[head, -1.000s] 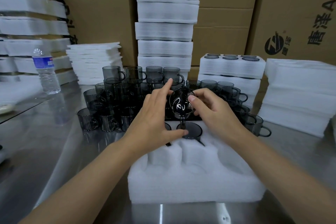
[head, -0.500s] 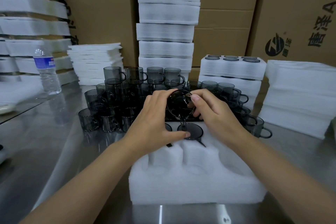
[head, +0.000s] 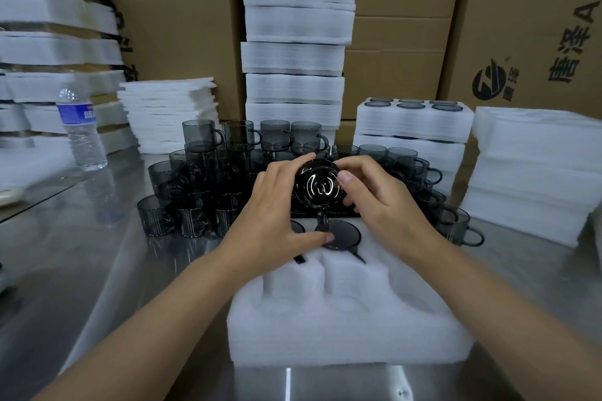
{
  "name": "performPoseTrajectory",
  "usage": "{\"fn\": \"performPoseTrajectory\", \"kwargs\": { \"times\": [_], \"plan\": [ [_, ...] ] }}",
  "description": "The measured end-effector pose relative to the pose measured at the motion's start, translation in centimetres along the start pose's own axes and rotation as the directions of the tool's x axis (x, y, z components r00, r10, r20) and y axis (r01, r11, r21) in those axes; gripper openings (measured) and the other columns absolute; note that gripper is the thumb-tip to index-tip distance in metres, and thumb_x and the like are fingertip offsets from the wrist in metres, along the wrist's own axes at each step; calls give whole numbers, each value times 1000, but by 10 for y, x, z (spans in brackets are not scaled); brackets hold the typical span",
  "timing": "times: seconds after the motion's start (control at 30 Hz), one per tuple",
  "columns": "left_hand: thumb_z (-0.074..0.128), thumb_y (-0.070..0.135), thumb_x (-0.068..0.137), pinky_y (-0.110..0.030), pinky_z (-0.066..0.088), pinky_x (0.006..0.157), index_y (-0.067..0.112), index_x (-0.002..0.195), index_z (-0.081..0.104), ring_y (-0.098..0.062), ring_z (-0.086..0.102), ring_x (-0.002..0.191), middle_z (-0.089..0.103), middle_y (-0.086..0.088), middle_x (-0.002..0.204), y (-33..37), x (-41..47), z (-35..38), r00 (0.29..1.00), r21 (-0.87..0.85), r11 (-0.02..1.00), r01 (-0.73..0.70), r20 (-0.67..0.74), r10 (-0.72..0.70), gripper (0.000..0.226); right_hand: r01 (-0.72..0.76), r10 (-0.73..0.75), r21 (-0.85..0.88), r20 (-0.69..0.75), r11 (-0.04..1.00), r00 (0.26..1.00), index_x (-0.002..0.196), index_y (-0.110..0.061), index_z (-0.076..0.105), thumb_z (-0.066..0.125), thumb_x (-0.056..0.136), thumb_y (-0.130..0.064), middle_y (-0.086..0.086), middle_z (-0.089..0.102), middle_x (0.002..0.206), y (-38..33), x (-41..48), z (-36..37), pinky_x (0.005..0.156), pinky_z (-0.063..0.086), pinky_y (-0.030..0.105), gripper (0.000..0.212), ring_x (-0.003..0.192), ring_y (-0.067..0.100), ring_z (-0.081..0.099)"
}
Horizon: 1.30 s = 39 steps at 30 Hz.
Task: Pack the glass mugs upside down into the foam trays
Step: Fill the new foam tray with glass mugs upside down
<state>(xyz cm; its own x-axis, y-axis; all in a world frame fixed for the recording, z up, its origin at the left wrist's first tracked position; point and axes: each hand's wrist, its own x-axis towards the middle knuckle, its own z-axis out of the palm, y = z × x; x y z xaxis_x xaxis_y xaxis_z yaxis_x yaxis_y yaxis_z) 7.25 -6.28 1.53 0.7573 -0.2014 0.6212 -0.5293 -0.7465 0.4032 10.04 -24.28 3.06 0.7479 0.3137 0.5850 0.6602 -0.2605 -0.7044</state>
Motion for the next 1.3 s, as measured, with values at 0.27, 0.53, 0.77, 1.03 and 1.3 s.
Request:
{"fn": "performPoseTrajectory", "kwargs": {
  "times": [0.27,0.53,0.77,1.03,1.3],
  "plan": [
    [80,42,65,-22,30,100,40,145,18,-1,28,119,28,23,126,-2,0,1,1000,-12,1000,7,-2,-7,101,-6,6,-1,-10,1000,1000,109,-34,58,47,87,-46,-13,64,96,-2,0,1,79,50,25,28,85,7,60],
    [81,42,62,-34,42,98,35,143,24,-1,29,117,29,19,125,1,0,-1,1000,-18,1000,24,-17,-25,99,100,-104,-47,-95,994,990,114,-27,67,56,95,-20,-12,61,108,-1,3,4,73,47,14,24,82,1,59],
    [76,53,55,-34,43,98,37,138,30,-4,34,117,35,13,121,3,-1,-2,998,-74,997,7,-64,-12,96,103,-97,-186,44,977,994,128,-32,53,63,76,-55,-21,53,111,-5,1,4,79,42,9,58,94,-3,54],
    [69,65,55,-18,38,91,45,140,23,3,38,115,36,22,120,3,-1,-2,1000,-92,995,-31,-8,30,98,33,-25,-102,79,994,997,113,-44,49,72,67,-41,-16,57,109,-8,4,-1,85,45,16,52,100,1,56],
    [65,60,69,-17,35,90,43,143,20,7,34,114,38,23,123,1,-1,-1,993,-74,996,41,113,-32,89,-319,353,-177,216,931,910,100,-42,54,70,53,-53,-15,57,103,1,17,-59,63,38,18,51,63,-10,55]
  ]
}}
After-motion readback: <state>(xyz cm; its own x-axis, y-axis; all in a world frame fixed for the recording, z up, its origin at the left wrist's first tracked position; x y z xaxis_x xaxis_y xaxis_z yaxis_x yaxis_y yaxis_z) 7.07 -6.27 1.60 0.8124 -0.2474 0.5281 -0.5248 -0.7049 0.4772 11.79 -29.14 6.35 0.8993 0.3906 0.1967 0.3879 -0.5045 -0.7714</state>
